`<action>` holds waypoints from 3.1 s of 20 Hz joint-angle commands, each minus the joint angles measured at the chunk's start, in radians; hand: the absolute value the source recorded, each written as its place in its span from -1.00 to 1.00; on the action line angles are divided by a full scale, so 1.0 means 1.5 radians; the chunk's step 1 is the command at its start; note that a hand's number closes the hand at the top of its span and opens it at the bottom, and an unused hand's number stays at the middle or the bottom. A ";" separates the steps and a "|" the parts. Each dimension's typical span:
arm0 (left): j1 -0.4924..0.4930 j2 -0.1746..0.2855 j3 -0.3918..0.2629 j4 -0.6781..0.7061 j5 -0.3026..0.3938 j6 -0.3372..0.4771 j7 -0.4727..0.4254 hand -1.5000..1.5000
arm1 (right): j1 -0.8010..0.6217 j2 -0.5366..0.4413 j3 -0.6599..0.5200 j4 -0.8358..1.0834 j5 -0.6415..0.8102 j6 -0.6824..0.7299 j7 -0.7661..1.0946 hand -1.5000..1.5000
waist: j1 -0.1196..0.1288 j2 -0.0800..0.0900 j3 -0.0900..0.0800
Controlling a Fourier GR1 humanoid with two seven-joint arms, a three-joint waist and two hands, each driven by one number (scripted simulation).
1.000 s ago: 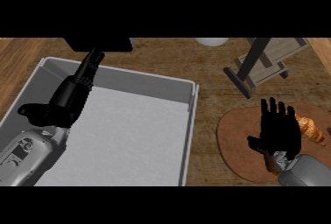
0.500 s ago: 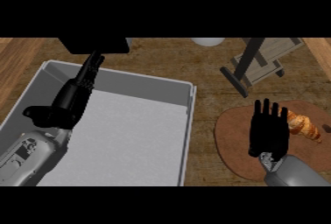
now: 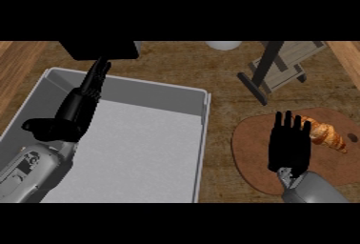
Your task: Pick the sweet potato from the cutting board and place it in the tiered basket
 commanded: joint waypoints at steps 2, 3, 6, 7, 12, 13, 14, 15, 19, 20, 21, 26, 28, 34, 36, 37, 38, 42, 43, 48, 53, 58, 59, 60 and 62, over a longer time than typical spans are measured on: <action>0.102 -0.022 -0.042 0.049 0.033 -0.021 0.032 0.00 | 0.020 0.027 -0.019 0.021 0.033 0.036 0.118 -1.00 | -0.003 0.030 -0.028; 0.092 -0.022 -0.040 0.070 0.026 -0.013 0.031 0.00 | 0.037 0.011 -0.019 0.014 0.034 0.039 0.096 -1.00 | -0.015 0.032 -0.028; 0.087 -0.030 -0.043 0.064 0.032 -0.008 0.025 0.00 | 0.043 0.026 -0.039 0.011 0.041 0.047 0.095 -1.00 | -0.010 0.031 -0.027; 0.091 -0.037 -0.052 0.062 0.032 -0.010 0.018 0.00 | 0.039 0.038 -0.032 0.017 0.056 0.043 0.093 -1.00 | -0.003 0.032 -0.027; 0.105 -0.024 -0.054 0.066 0.037 -0.014 -0.001 0.00 | 0.070 0.020 -0.075 0.021 0.057 0.051 0.057 -1.00 | 0.000 0.032 -0.027; 0.079 -0.024 -0.046 0.071 0.043 -0.010 0.014 0.00 | 0.068 0.022 -0.076 0.015 0.069 0.055 0.059 -1.00 | -0.005 0.031 -0.026; 0.096 -0.031 -0.051 0.082 0.045 -0.015 -0.002 0.00 | 0.063 0.029 -0.084 0.007 0.064 0.057 0.050 -1.00 | -0.003 0.033 -0.027; 0.090 -0.024 -0.056 0.072 0.042 -0.012 0.007 0.00 | 0.085 0.022 -0.090 0.014 0.061 0.047 0.033 -1.00 | -0.003 0.032 -0.026; 0.090 -0.020 -0.059 0.063 0.052 -0.016 0.004 0.00 | 0.087 0.034 -0.117 0.010 0.066 0.048 0.018 -1.00 | 0.006 0.031 -0.025; 0.066 -0.038 -0.063 0.079 0.050 0.005 0.024 0.00 | 0.102 0.027 -0.103 -0.015 0.076 0.039 -0.002 1.00 | -0.010 0.031 -0.025; 0.082 -0.027 -0.056 0.088 0.052 -0.018 -0.008 0.00 | 0.077 0.040 -0.120 -0.010 0.073 0.020 -0.014 1.00 | 0.001 0.034 -0.025; 0.092 -0.010 -0.058 0.071 0.066 -0.023 0.004 0.00 | 0.098 0.035 -0.103 -0.035 0.107 0.002 -0.051 1.00 | 0.008 0.029 -0.025; 0.103 -0.026 -0.073 0.058 0.057 -0.003 0.002 0.00 | 0.097 0.041 -0.096 -0.030 0.124 0.005 -0.050 1.00 | 0.014 0.028 -0.025; 0.118 -0.006 -0.050 0.071 0.063 -0.019 -0.014 0.00 | 0.124 0.057 -0.185 -0.090 0.087 -0.006 -0.029 1.00 | -0.026 0.025 -0.026; 0.126 0.001 -0.046 0.062 0.056 0.002 -0.009 0.00 | 0.128 0.056 -0.291 -0.120 0.031 -0.014 -0.012 1.00 | -0.059 0.020 -0.025; 0.138 -0.001 -0.038 0.057 0.055 0.021 -0.016 0.00 | 0.123 0.067 -0.337 -0.136 0.004 -0.009 0.005 1.00 | -0.069 0.017 -0.026; 0.148 0.009 -0.037 0.047 0.052 0.021 -0.018 0.00 | 0.129 0.081 -0.381 -0.142 -0.017 -0.020 0.021 1.00 | -0.079 0.015 -0.025; 0.188 0.021 -0.025 0.019 0.061 0.018 -0.026 0.00 | 0.151 0.038 -0.469 -0.204 -0.052 0.010 0.008 1.00 | -0.079 0.017 -0.028; 0.192 0.018 -0.032 0.016 0.052 0.019 -0.033 0.00 | 0.130 0.037 -0.487 -0.224 -0.059 0.018 0.016 1.00 | -0.076 0.019 -0.029; 0.215 0.039 -0.022 -0.017 0.054 0.012 -0.030 0.00 | 0.068 0.061 -0.580 -0.341 -0.114 -0.012 0.021 1.00 | -0.065 0.017 -0.029; 0.206 0.029 -0.025 -0.033 0.048 0.019 -0.015 0.00 | -0.032 0.015 -0.645 -0.409 -0.146 0.001 0.003 1.00 | -0.053 0.025 -0.029; 0.199 0.029 -0.027 -0.044 0.045 0.007 -0.001 0.00 | -0.118 -0.029 -0.667 -0.392 -0.162 0.045 0.027 1.00 | -0.032 0.030 -0.030; 0.205 0.041 -0.023 -0.044 0.041 -0.008 -0.014 0.00 | -0.145 -0.035 -0.680 -0.377 -0.176 0.056 0.044 1.00 | -0.024 0.029 -0.031; 0.202 0.030 -0.028 -0.028 0.032 0.001 -0.014 0.00 | -0.154 -0.042 -0.689 -0.376 -0.189 0.059 0.035 1.00 | -0.034 0.030 -0.030; 0.197 0.023 -0.034 -0.043 0.035 -0.006 -0.008 0.00 | -0.208 -0.046 -0.689 -0.336 -0.180 0.052 0.055 1.00 | -0.013 0.033 -0.032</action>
